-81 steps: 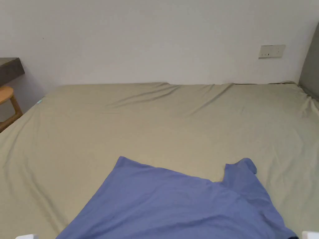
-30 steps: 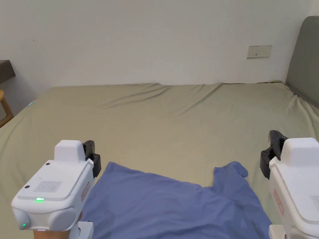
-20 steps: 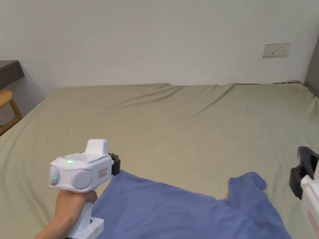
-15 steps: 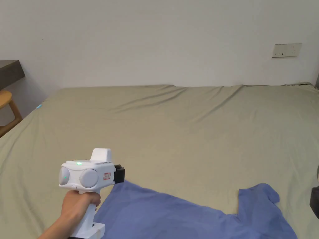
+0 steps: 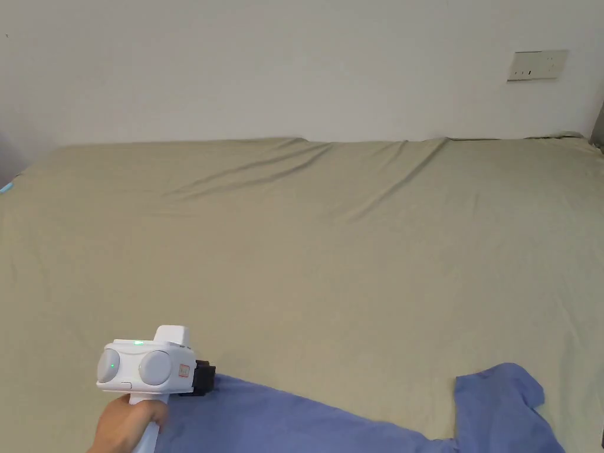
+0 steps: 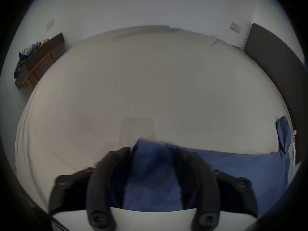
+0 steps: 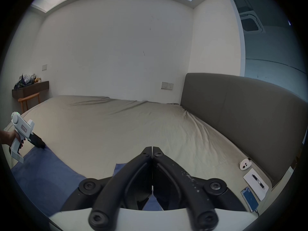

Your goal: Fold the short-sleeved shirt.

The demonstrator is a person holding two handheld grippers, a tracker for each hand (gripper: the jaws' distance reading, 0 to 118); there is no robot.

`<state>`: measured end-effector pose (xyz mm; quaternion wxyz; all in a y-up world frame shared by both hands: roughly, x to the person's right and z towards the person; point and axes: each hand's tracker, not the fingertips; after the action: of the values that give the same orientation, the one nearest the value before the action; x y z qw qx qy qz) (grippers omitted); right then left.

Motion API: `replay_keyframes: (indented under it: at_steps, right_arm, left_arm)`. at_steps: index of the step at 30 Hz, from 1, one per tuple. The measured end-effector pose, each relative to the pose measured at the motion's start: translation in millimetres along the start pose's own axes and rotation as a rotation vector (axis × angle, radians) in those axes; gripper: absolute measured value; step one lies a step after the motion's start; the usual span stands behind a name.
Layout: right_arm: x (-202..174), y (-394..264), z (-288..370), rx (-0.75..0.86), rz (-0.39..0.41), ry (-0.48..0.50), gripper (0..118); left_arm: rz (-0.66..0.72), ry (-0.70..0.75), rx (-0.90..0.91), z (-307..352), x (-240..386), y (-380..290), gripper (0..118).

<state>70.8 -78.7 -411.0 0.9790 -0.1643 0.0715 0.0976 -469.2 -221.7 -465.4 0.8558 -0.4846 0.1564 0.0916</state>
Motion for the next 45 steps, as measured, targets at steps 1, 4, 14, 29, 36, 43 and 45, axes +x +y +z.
replay_keyframes:
  at_steps: [1,4,14,29,36,43,45]
  right_arm:
    - [0.6,-2.2,-2.1,-0.015,-0.004,0.003,1]
    - [4.8,-7.2,-4.4,-0.038,-0.007,0.011,1]
    - [37.3,-39.7,-66.5,-0.458,-0.042,0.072,92]
    - [6.9,-100.4,-108.3,-0.676,0.031,0.131,6]
    - [12.3,-30.4,-53.4,-0.408,0.117,0.104,5]
    - [23.4,104.2,-5.9,-0.033,0.154,0.09,5]
    - [26.4,149.4,5.2,0.07,0.161,0.104,5]
  left_arm:
    - [0.002,-0.011,0.007,10.3,5.9,-7.1,38]
    - [0.014,-0.043,0.066,26.5,16.0,-7.7,17]
    - [-0.035,-0.04,0.22,87.0,21.1,-4.2,2]
    - [-0.048,-0.061,0.309,179.2,18.7,-20.4,2]
    - [-0.009,-0.043,0.37,222.1,9.6,-31.1,2]
    - [0.092,0.021,0.574,305.2,-16.7,0.0,2]
    - [0.108,0.032,0.629,343.0,-28.6,18.3,2]
